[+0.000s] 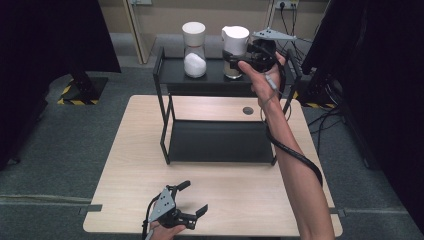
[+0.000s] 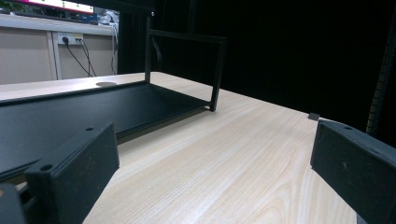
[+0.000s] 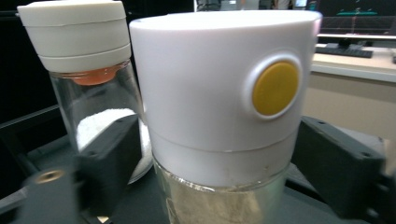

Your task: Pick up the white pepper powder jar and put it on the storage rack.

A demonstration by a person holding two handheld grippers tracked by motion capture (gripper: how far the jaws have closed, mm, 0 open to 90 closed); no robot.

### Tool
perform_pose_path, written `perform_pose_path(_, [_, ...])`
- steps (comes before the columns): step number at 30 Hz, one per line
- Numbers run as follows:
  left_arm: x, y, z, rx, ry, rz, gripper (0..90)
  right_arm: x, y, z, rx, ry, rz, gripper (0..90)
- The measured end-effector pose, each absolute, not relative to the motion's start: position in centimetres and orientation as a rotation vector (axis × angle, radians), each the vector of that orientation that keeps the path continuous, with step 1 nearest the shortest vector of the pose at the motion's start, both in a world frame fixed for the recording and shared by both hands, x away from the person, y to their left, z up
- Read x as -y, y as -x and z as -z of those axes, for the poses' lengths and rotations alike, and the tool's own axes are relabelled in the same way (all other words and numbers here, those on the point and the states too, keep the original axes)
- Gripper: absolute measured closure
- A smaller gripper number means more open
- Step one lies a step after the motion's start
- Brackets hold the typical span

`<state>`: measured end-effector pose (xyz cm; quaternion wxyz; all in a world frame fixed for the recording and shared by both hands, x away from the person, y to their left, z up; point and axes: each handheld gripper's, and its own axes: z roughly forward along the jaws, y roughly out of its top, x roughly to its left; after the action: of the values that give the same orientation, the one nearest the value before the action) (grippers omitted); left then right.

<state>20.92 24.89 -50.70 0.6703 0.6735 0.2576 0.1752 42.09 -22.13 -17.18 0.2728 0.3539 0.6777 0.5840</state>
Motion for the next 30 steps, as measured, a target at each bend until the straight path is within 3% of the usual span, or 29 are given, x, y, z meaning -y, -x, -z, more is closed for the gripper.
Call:
perform_pose_path(7, [-24.8, -20.9, 50.7, -0.577, -1.521, -0.396, 0.1, 22.7, -41.0, 17.9, -1.788, -0.973, -1.601, 1.5])
perform_pose_path(30, [-24.7, -20.9, 50.7, -0.576, -1.525, -0.402, 0.1, 25.5, -36.7, 21.5, -1.761, -0.905, -1.733, 0.6])
